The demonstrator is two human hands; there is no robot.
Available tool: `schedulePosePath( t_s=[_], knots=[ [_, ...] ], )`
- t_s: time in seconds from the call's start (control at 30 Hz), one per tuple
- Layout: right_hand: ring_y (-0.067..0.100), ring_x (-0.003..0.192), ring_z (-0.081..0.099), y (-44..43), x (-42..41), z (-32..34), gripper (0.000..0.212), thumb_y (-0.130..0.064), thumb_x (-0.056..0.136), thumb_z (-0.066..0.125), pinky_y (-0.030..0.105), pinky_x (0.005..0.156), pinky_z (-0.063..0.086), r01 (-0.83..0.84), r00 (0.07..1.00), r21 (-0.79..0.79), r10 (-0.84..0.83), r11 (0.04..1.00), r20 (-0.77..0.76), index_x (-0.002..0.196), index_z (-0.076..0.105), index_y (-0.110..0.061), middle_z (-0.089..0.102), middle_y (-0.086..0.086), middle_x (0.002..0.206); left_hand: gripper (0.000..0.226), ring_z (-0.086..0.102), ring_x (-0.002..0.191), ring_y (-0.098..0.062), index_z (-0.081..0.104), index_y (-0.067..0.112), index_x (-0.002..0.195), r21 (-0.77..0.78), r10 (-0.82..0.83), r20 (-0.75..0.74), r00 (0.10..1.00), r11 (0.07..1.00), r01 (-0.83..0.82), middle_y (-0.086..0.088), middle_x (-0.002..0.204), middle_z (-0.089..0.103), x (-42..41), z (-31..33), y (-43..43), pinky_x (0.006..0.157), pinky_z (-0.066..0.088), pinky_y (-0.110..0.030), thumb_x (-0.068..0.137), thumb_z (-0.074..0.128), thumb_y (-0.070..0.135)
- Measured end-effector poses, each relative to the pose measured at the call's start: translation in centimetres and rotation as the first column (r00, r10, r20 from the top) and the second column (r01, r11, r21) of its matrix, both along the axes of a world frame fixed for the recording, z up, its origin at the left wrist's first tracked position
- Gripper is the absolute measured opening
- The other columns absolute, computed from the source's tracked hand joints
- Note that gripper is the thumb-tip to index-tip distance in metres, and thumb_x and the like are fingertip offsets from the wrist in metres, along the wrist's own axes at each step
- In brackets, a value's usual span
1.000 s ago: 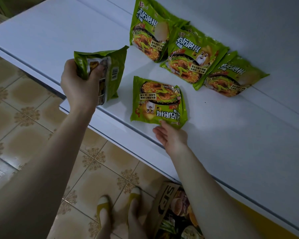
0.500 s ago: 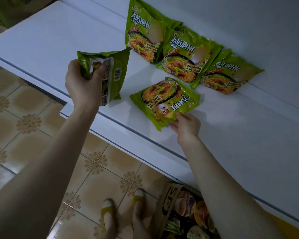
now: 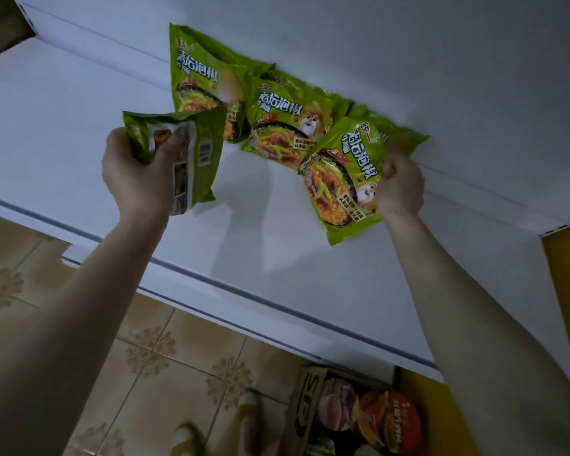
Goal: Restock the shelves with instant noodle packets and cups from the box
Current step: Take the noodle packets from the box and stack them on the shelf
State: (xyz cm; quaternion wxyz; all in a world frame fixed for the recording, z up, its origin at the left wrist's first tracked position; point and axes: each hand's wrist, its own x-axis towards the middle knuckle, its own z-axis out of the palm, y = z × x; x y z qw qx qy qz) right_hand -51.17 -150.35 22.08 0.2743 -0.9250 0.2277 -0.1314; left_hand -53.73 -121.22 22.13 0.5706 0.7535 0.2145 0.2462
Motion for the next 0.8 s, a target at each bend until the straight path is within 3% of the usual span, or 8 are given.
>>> schedulePosePath(
  t_s=[0.07,0.2,0.33,0.5,0.63,0.8],
  knots=[
    [0.033,0.104,0.053,-0.8,0.8,0.5,0.025,-0.006,0.092,0.033,0.032,0.071,0.032,-0.006,1.0,-0.057,0.006,0.998,0.007,0.096,0.057,-0.013,0.058,0.015,0.104,0.029,0.054,0.081,-0.013,0.041,0.032,0.07,0.004,-0.025,0.011,1.0,1.0,0.025,0.016,0.075,0.05,0.4,0.0,-0.9,0.077,0.049,-0.031,0.077,0.069,0.034],
    [0.036,0.106,0.055,-2.4,2.3,1.5,0.032,-0.001,0.086,0.039,0.037,0.084,0.04,-0.076,0.997,-0.231,0.082,0.97,0.013,0.107,0.06,-0.013,0.062,0.014,0.112,0.029,0.054,0.08,-0.015,0.041,0.031,0.07,0.006,-0.052,0.01,0.999,0.999,0.052,0.015,0.074,0.049,0.8,-0.2,-2.0,0.076,0.049,-0.033,0.077,0.069,0.033],
    [0.032,0.109,0.056,-3.3,3.9,1.3,0.037,-0.002,0.081,0.046,0.037,0.087,0.039,-0.159,0.985,-0.345,0.172,0.925,0.008,0.11,0.063,-0.017,0.065,0.01,0.112,0.029,0.056,0.081,-0.016,0.042,0.031,0.069,0.023,-0.06,-0.004,0.998,0.998,0.06,0.015,0.074,0.05,1.0,-0.6,-2.6,0.079,0.051,-0.038,0.076,0.07,0.036],
    [0.034,0.115,0.052,-3.2,5.0,0.0,0.042,-0.001,0.086,0.04,0.043,0.1,0.032,-0.238,0.968,-0.47,0.249,0.85,-0.04,0.119,0.059,-0.021,0.063,0.011,0.117,0.025,0.061,0.084,-0.023,0.047,0.029,0.073,0.018,-0.087,-0.003,0.996,0.996,0.087,0.007,0.079,0.057,1.2,-0.9,-3.0,0.08,0.053,-0.046,0.071,0.07,0.04],
    [0.034,0.116,0.048,-2.9,5.6,0.0,0.028,-0.014,0.094,0.039,0.049,0.108,0.02,-0.229,0.971,-0.487,0.23,0.843,-0.058,0.116,0.058,-0.016,0.062,0.012,0.115,0.033,0.063,0.088,-0.025,0.053,0.017,0.085,0.014,-0.092,0.001,0.996,0.996,0.092,-0.002,0.09,0.061,1.1,-1.1,-3.3,0.08,0.053,-0.047,0.071,0.071,0.041],
    [0.03,0.112,0.053,-3.0,6.1,0.3,0.025,-0.014,0.095,0.042,0.037,0.098,0.029,-0.212,0.974,-0.405,0.226,0.89,-0.013,0.109,0.062,-0.014,0.065,0.009,0.112,0.026,0.062,0.087,-0.024,0.046,0.031,0.072,0.006,-0.111,-0.011,0.994,0.994,0.111,0.012,0.076,0.055,1.2,-1.2,-3.7,0.081,0.053,-0.046,0.072,0.071,0.039]
  ],
)
